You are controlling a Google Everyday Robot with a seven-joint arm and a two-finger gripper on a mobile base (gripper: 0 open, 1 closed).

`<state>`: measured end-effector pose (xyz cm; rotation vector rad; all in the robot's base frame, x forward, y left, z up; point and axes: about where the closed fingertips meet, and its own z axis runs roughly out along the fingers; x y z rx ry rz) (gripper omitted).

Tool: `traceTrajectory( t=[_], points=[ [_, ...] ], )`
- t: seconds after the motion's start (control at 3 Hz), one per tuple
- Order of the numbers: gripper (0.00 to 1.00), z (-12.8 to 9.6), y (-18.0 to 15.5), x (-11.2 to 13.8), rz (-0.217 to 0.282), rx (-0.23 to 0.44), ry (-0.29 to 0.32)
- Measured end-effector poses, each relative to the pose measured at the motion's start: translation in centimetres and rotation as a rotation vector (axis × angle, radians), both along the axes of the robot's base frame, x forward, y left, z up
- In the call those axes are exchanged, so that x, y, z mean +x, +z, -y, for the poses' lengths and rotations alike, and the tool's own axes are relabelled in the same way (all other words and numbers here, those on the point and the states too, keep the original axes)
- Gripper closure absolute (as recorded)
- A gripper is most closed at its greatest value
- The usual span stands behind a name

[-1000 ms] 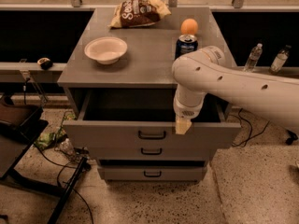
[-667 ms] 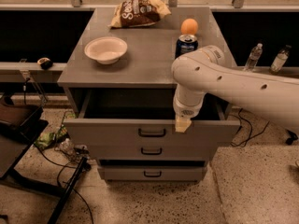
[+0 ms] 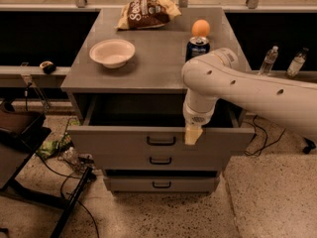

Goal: Open top drawer

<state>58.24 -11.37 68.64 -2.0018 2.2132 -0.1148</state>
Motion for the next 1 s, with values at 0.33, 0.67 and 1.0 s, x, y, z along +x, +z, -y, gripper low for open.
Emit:
traceTrajectory(
  t=[0.33,0.67,1.0],
  points=[
    [0.00,0.0,0.0,0.0,0.000,0.000,0.000],
    [0.00,0.0,-0.1,-0.1,-0.001,0.000,0.000],
    [0.18,1.1,-1.5,-4.0,-0.063,-0.045,-0.006]
  ],
)
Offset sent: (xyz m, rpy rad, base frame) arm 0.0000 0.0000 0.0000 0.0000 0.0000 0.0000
